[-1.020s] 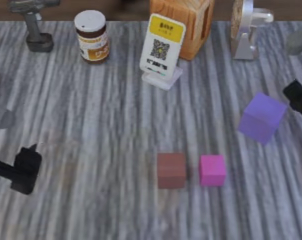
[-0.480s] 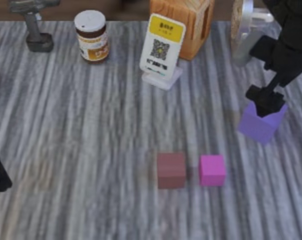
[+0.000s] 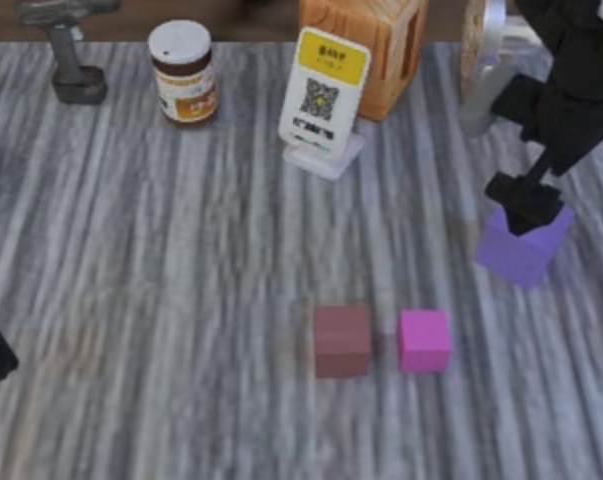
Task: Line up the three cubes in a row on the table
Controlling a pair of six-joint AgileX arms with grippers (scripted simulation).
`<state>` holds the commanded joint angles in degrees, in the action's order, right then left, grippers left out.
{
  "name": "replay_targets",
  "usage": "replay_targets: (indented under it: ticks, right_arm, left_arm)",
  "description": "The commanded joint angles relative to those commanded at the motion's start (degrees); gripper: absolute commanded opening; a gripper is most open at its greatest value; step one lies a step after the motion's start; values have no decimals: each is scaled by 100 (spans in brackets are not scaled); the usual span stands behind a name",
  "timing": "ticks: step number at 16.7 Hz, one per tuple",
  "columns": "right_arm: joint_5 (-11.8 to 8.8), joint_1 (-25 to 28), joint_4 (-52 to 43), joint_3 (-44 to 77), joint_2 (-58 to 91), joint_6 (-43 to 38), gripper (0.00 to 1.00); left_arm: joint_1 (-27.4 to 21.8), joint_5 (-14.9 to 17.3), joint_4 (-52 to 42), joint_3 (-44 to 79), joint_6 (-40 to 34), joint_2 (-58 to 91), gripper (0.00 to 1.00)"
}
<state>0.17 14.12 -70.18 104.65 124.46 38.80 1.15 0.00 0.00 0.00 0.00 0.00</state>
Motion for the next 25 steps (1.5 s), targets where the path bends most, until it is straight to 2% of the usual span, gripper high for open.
replay_targets:
  ticks: [8,13,25]
  right_arm:
    - [3,34,1572,-1073,463,-14,100]
    - [4,37,1739,-1207,532,-16,100]
    - [4,37,1739,-1207,532,-16,10]
  left_arm:
    - [0,0,0,0,0,0,100]
    - [0,0,0,0,0,0,100]
    - [0,0,0,0,0,0,100]
